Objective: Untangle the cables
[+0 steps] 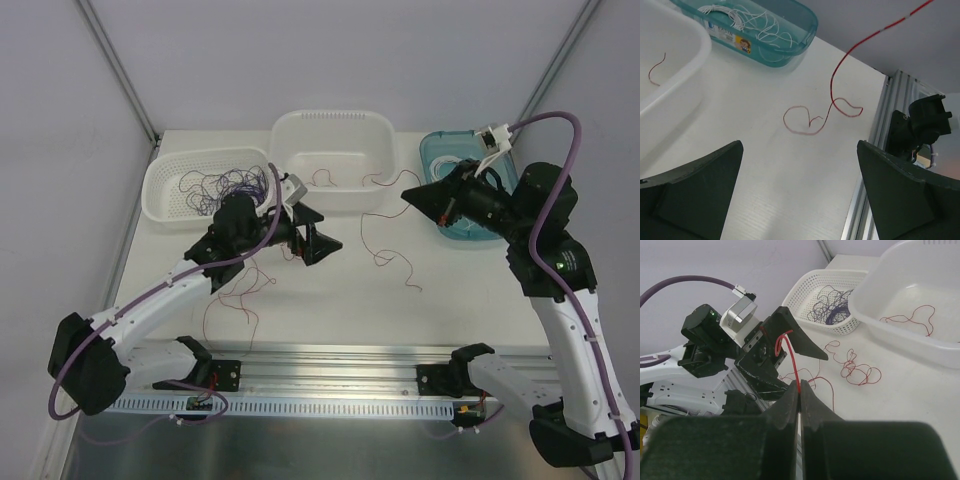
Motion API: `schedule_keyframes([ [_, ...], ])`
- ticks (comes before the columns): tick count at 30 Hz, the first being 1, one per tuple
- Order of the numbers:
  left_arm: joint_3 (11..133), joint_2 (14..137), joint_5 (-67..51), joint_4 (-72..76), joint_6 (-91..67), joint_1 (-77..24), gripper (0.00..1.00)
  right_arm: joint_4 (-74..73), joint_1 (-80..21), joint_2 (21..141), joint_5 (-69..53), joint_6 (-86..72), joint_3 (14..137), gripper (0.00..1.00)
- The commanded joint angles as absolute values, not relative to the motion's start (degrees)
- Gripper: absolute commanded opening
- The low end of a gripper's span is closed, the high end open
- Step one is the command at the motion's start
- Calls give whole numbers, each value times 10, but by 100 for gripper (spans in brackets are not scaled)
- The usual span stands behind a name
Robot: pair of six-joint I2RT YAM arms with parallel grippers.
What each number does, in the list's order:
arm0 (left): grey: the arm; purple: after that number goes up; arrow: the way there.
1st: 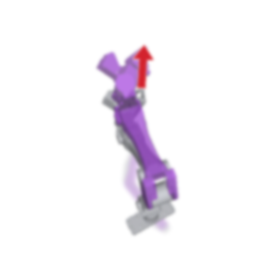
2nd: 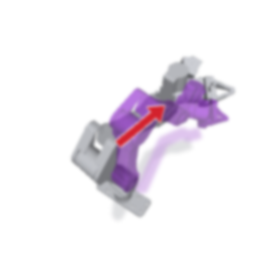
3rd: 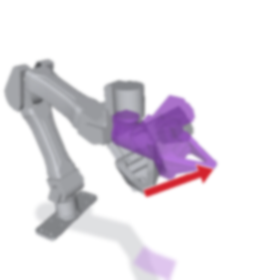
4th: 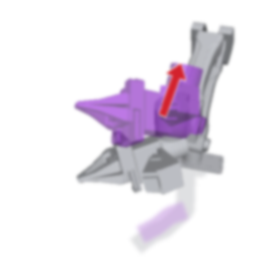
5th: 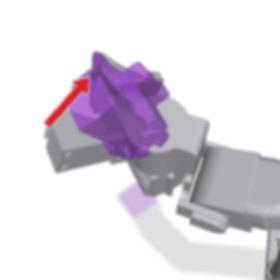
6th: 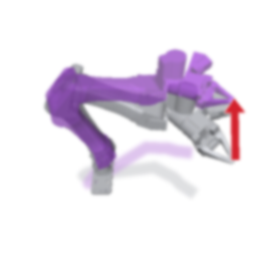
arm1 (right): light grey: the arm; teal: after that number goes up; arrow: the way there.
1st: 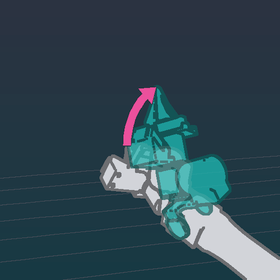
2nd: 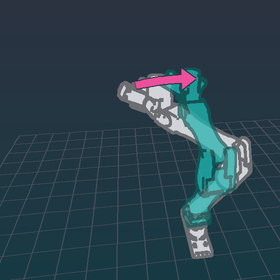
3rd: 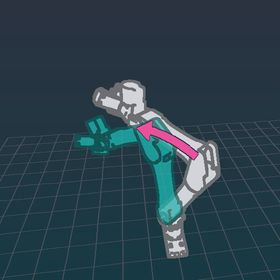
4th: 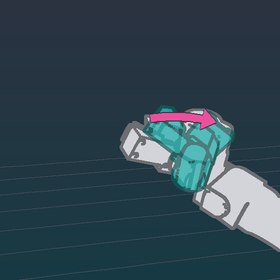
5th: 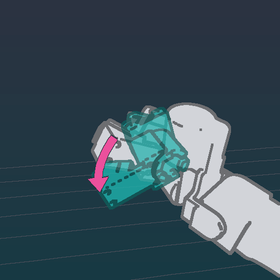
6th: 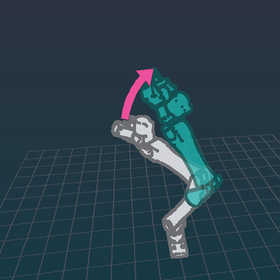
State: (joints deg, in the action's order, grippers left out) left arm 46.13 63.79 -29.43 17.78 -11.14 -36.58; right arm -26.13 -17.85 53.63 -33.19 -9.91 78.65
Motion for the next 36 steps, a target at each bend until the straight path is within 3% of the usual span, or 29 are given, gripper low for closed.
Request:
schedule_keyframes([
  [1, 498, 673, -323, 272, -129, -388, 99, -206, -187, 531, -329, -124, 774, 1],
  [8, 544, 748, -322, 315, -174, -413, 92, -185, -200, 526, -317, -132, 754, 1],
  [11, 553, 760, -336, 325, -192, -421, 78, -185, -203, 525, -311, -132, 748, 1],
  [12, 554, 761, -341, 325, -196, -423, 72, -185, -203, 524, -309, -130, 744, 1],
  [13, 555, 762, -342, 325, -200, -423, 53, -186, -203, 524, -304, -128, 743, 1],
  [15, 554, 758, -334, 324, -211, -423, 31, -193, -203, 522, -298, -123, 740, 1],
  [16, 553, 752, -330, 320, -212, -423, 12, -199, -203, 521, -292, -120, 738, 1],
  [18, 556, 744, -319, 311, -211, -423, 0, -208, -202, 519, -284, -107, 734, 1],
  [20, 567, 732, -299, 288, -206, -423, 0, -223, -202, 514, -271, -98, 726, 3],
  [23, 599, 722, -273, 236, -192, -423, 0, -244, -203, 505, -252, -77, 712, 30],
  [24, 611, 722, -266, 221, -188, -423, 0, -250, -204, 503, -252, -59, 708, 50],
  [25, 623, 724, -258, 205, -183, -423, 0, -264, -204, 498, -252, -49, 707, 60],
  [27, 670, 730, -238, 152, -160, -423, 0, -282, -204, 488, -244, -29, 706, 78],
  [30, 732, 744, -214, 106, -130, -420, 0, -307, -203, 462, -215, 11, 697, 96],
  [32, 779, 760, -205, 90, -108, -416, 0, -322, -203, 440, -189, 34, 693, 100],
  [36, 860, 794, -183, 63, -77, -400, 0, -334, -202, 409, -142, 53, 665, 97],
])
